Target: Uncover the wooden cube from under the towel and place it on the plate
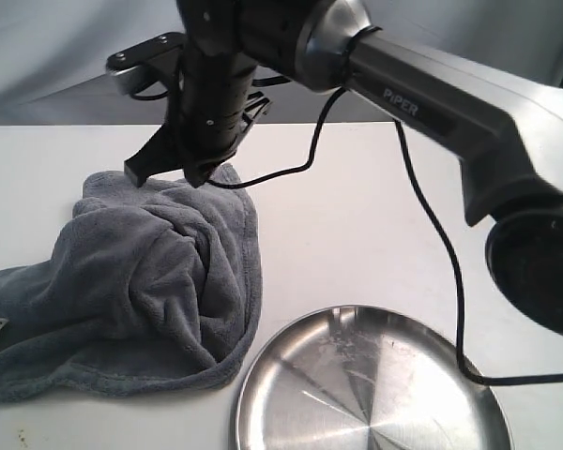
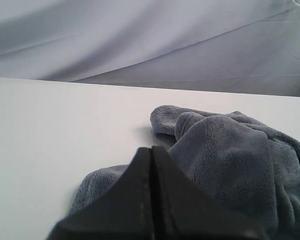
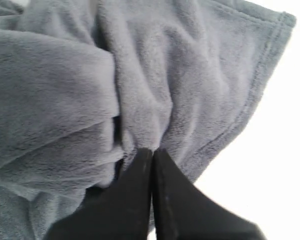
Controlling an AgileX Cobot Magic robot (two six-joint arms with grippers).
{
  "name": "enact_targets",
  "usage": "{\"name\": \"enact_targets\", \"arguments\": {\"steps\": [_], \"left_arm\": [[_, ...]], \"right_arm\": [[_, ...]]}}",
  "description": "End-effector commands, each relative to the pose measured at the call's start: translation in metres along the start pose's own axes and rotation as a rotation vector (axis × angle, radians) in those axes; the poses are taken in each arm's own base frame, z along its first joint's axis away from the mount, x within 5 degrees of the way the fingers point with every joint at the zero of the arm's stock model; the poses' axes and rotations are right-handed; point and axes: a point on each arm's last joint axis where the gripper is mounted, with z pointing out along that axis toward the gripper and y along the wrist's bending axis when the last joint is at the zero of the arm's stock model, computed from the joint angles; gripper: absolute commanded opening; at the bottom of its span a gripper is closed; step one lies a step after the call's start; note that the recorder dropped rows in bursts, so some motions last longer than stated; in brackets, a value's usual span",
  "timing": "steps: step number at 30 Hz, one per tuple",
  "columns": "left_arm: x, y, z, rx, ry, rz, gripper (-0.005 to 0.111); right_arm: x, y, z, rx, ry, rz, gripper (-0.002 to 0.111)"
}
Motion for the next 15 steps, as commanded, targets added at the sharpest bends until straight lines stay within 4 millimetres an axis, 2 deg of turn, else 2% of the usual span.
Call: {"name": "enact_targets", "arguments": {"steps": [1, 6, 10, 15], "left_arm": [[0.001, 0.000, 0.000, 0.007, -0.007, -0.013, 0.000], [0.001, 0.000, 0.000, 0.007, -0.007, -0.013, 0.000], [0.001, 0.000, 0.000, 0.007, -0.007, -0.013, 0.000], [0.001, 0.000, 0.000, 0.007, -0.007, -0.013, 0.000]], "right_arm": [[0.000, -0.018, -0.003, 0.020, -0.006, 0.042, 0.000], [0.000, -0.021, -0.004, 0.026, -0.008, 0.007, 0.000], [0.003, -0.020, -0.014, 0.026, -0.009, 0.005, 0.000], [0.020, -0.018, -0.031, 0.022, 0.033, -0.039, 0.000]]}}
